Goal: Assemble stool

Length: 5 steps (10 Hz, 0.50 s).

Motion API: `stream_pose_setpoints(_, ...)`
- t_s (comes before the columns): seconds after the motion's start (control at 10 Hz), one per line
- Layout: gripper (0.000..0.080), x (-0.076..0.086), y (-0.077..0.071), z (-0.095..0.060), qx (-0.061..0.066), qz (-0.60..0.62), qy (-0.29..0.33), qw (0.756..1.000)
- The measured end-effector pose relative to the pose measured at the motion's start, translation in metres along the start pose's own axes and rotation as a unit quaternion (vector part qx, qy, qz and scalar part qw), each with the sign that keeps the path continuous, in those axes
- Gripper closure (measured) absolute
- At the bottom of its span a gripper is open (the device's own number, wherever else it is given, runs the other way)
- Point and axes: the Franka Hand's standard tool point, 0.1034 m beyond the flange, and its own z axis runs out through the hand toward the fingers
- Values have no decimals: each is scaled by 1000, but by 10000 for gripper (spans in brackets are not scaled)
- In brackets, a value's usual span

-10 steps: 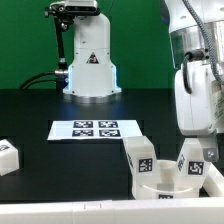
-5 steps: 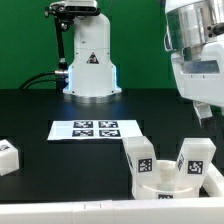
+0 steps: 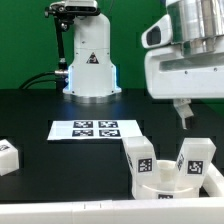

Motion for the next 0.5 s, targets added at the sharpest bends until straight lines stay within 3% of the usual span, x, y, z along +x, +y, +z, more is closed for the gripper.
stream_pose_setpoints(0.3,150,2,2,2,-7,-82,4,997)
stream_pose_setpoints(0.5,150,10,4,-3,-17,-265,14,964)
